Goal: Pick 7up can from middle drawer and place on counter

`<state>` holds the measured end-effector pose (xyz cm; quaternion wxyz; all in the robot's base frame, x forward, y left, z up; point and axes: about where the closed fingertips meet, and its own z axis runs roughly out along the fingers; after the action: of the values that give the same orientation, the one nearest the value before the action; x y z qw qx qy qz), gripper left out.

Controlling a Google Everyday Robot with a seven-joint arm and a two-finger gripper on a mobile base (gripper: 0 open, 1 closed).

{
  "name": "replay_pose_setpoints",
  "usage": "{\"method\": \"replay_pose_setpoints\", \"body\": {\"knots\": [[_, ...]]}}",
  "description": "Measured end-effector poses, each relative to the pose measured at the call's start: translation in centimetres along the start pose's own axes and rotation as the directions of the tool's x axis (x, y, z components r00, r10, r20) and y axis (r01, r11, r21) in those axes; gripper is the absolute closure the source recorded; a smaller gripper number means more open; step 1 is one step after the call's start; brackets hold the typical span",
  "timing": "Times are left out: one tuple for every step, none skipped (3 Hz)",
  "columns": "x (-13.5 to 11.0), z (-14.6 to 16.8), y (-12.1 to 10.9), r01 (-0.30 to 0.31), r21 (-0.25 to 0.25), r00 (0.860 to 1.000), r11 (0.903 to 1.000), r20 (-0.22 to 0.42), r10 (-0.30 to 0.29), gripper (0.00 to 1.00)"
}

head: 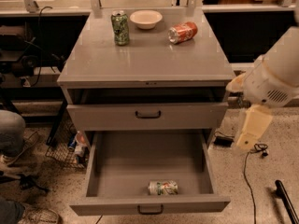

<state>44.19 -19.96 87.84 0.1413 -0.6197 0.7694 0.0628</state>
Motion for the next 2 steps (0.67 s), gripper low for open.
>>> {"method": "replay_pose_setpoints", "body": {"knots": [[0.1,8.1,1.5,0.004,-0.115,0.999,0.9933,0.048,0.002,0.00],[-0.8,17.0,3.1,-0.014,-0.179,0.998,0.9837,0.065,0.026,0.00]]}}
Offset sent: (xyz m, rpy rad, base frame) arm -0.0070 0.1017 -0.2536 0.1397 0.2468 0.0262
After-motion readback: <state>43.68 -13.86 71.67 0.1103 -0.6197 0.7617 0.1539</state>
